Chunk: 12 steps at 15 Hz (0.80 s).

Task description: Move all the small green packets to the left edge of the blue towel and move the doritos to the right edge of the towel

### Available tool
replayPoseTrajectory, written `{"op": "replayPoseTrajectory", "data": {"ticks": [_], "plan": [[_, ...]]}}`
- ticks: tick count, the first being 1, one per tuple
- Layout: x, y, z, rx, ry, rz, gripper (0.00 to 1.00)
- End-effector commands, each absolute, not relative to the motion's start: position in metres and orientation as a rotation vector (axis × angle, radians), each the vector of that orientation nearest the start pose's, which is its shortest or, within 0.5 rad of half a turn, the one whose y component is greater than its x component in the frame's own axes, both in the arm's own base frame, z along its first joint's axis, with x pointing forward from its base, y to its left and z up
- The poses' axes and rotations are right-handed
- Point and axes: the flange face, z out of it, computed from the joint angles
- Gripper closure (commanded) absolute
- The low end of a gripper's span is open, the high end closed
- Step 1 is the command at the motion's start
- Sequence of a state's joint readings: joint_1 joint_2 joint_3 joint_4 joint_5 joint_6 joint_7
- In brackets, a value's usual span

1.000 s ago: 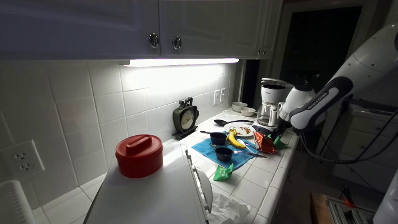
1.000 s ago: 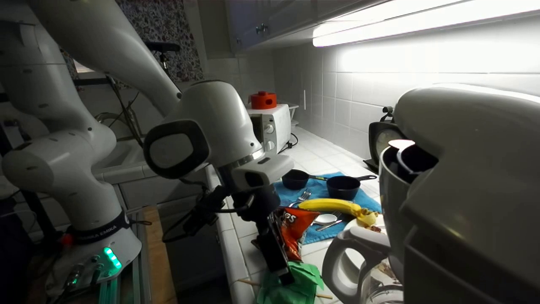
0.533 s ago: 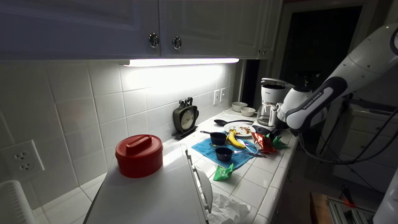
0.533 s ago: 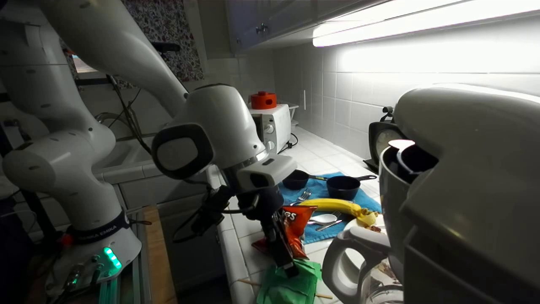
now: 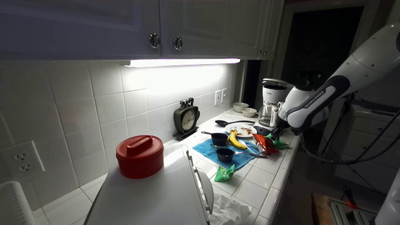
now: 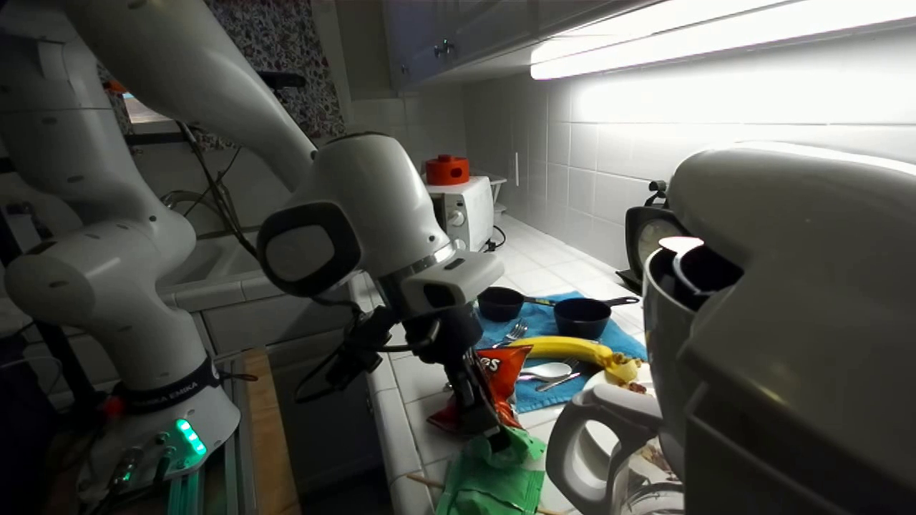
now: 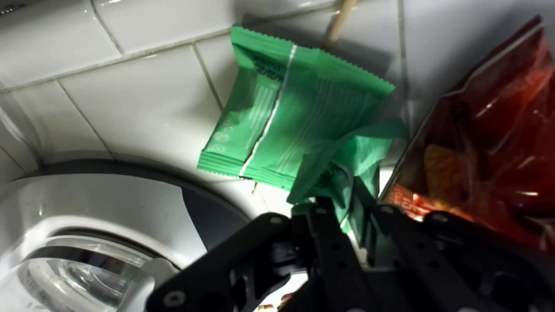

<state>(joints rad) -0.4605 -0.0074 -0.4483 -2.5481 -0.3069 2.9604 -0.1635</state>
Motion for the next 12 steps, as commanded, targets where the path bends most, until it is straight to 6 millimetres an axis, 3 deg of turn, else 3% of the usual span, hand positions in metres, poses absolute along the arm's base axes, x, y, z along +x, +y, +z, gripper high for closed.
{"op": "replayPoseTrajectory", "data": {"ticks": [1,4,6,12], "plan": [[0.313,-0.368,0.348,-3.325,0.742,-0.586,0.94],[0.316,-0.359,0.377,-3.336,0.685,-0.640,0.92],[0.325,-0.343,0.396,-3.323,0.577,-0.672,0.92],[0.373,-0.286,0.430,-3.214,0.152,-0.691,0.92]]}}
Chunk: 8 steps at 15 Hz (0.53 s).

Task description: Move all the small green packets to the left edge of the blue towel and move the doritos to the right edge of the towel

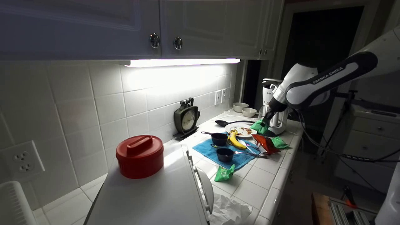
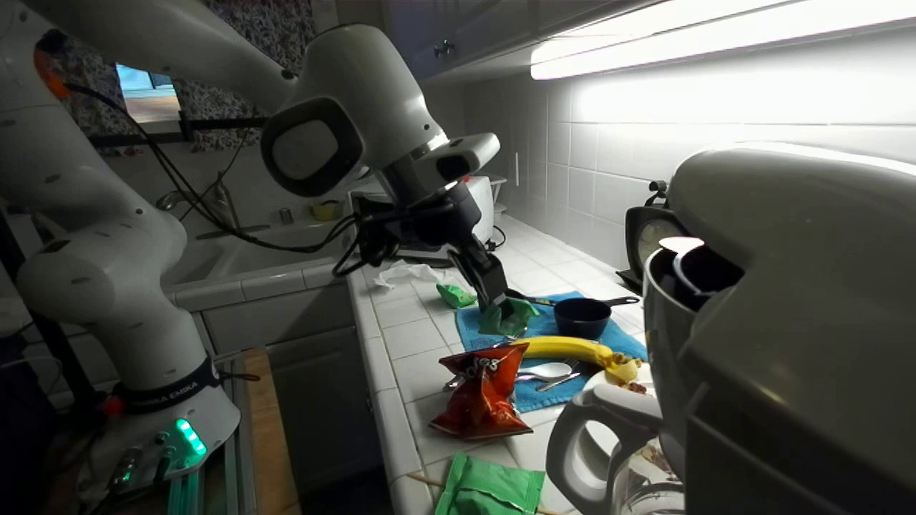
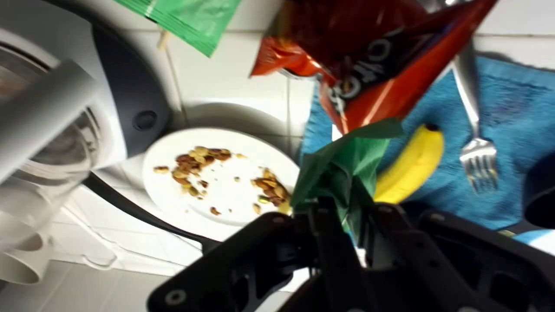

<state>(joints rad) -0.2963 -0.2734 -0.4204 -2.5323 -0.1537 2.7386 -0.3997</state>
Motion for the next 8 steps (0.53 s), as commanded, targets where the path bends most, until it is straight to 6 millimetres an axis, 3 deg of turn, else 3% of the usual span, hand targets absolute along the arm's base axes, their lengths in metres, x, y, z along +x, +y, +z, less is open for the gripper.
{"op": "replayPoseTrajectory", "data": {"ticks": [1,8], "plan": [[0.381,-0.277,0.433,-3.187,0.084,-0.693,0.92],[0.422,-0.230,0.429,-3.021,-0.285,-0.526,0.92]]}}
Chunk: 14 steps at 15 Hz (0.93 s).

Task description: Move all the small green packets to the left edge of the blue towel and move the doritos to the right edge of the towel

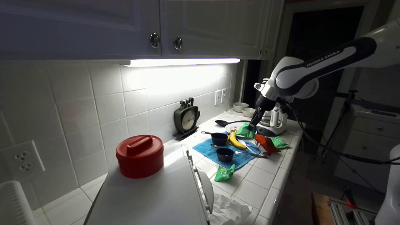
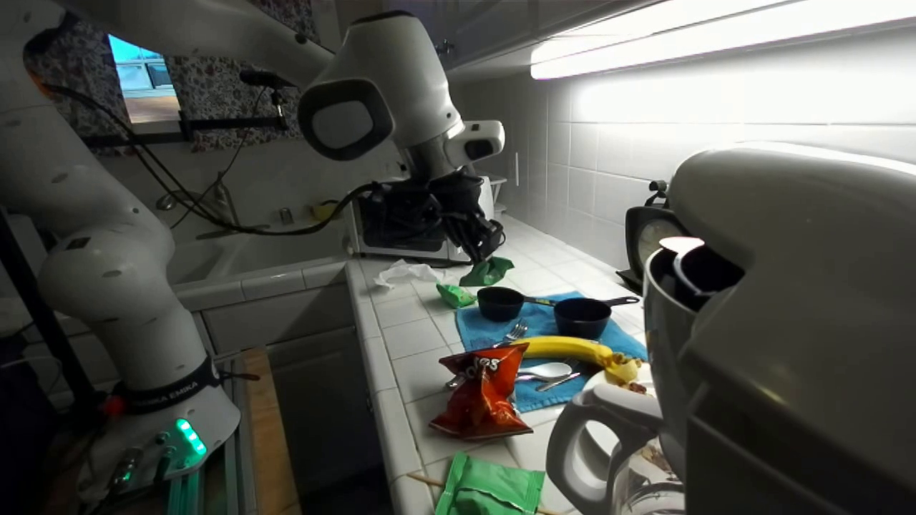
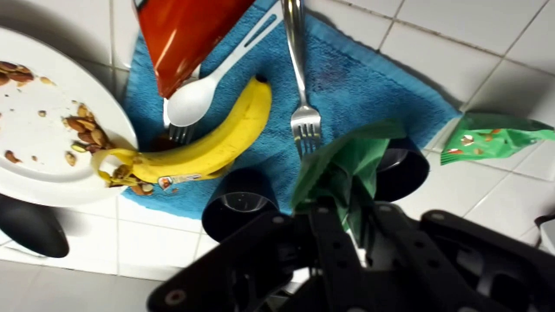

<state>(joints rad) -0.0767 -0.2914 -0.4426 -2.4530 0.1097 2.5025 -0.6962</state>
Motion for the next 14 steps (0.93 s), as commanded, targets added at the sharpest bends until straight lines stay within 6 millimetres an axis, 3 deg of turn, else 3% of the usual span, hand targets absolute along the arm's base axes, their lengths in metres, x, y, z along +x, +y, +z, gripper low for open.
{"op": "replayPoseTrajectory", "data": {"ticks": [1,12,13,14], "plan": [[0.426,-0.223,0.427,-2.990,-0.339,-0.507,0.92],[0.481,-0.168,0.390,-2.769,-0.710,-0.315,0.92],[0.485,-0.163,0.386,-2.761,-0.737,-0.285,0.62],[0.489,-0.160,0.385,-2.754,-0.764,-0.253,0.60]]}}
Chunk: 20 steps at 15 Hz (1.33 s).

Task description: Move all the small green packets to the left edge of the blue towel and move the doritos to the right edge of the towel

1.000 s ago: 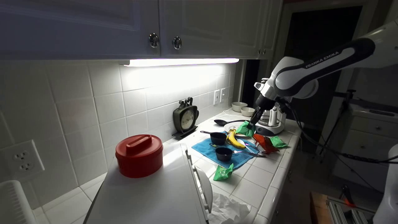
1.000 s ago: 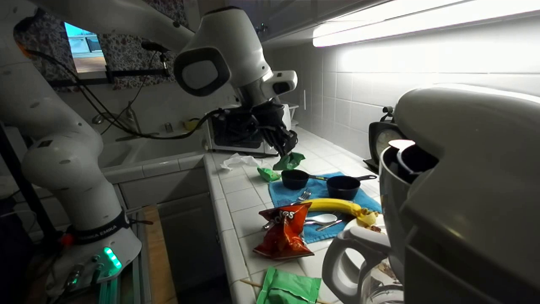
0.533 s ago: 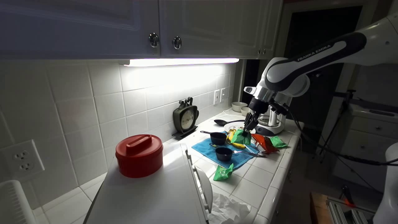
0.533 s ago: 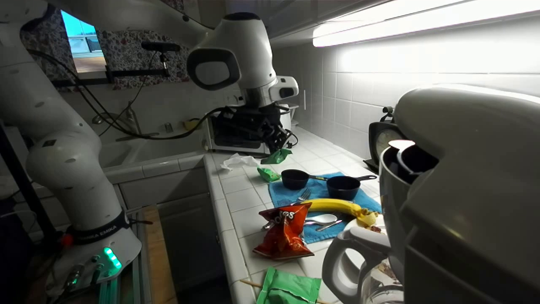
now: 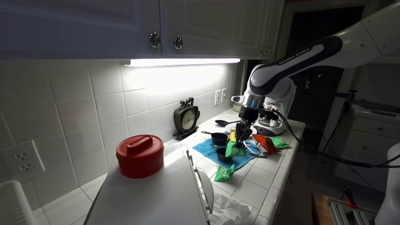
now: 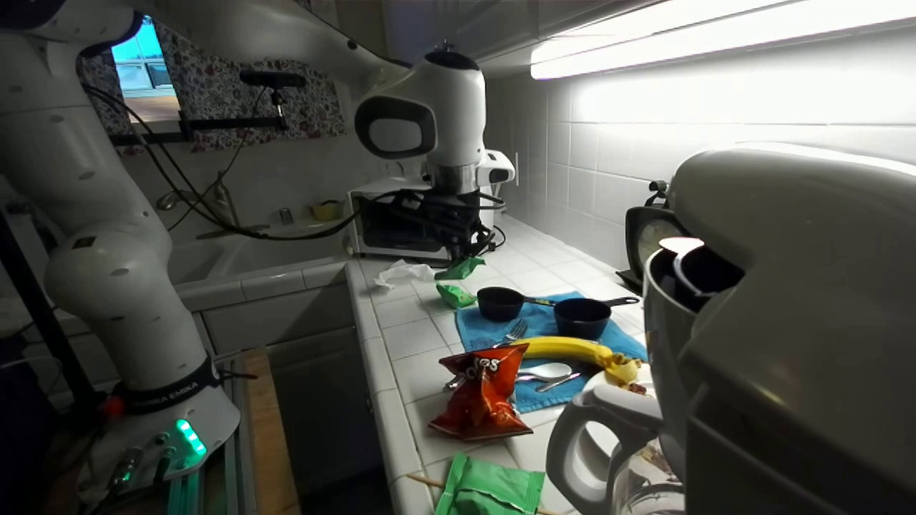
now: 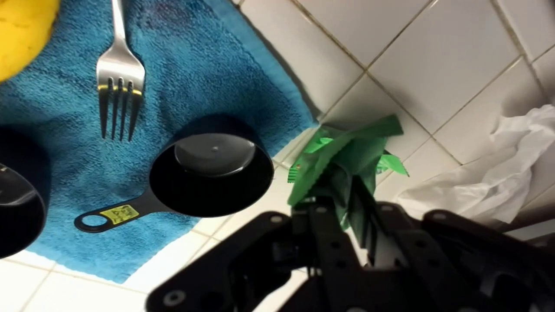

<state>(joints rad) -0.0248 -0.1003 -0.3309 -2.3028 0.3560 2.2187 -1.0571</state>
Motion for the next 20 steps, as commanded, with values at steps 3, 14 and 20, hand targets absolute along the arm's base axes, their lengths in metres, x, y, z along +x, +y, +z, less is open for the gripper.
{"op": "replayPoseTrajectory", "data": {"ticks": [3,14,20], "plan": [[0.491,-0.162,0.387,-2.770,-0.777,-0.181,0.40],[0.416,-0.266,0.424,-3.276,-0.355,0.165,0.00],[0.364,-0.299,0.399,-3.348,-0.009,0.225,0.00]]}}
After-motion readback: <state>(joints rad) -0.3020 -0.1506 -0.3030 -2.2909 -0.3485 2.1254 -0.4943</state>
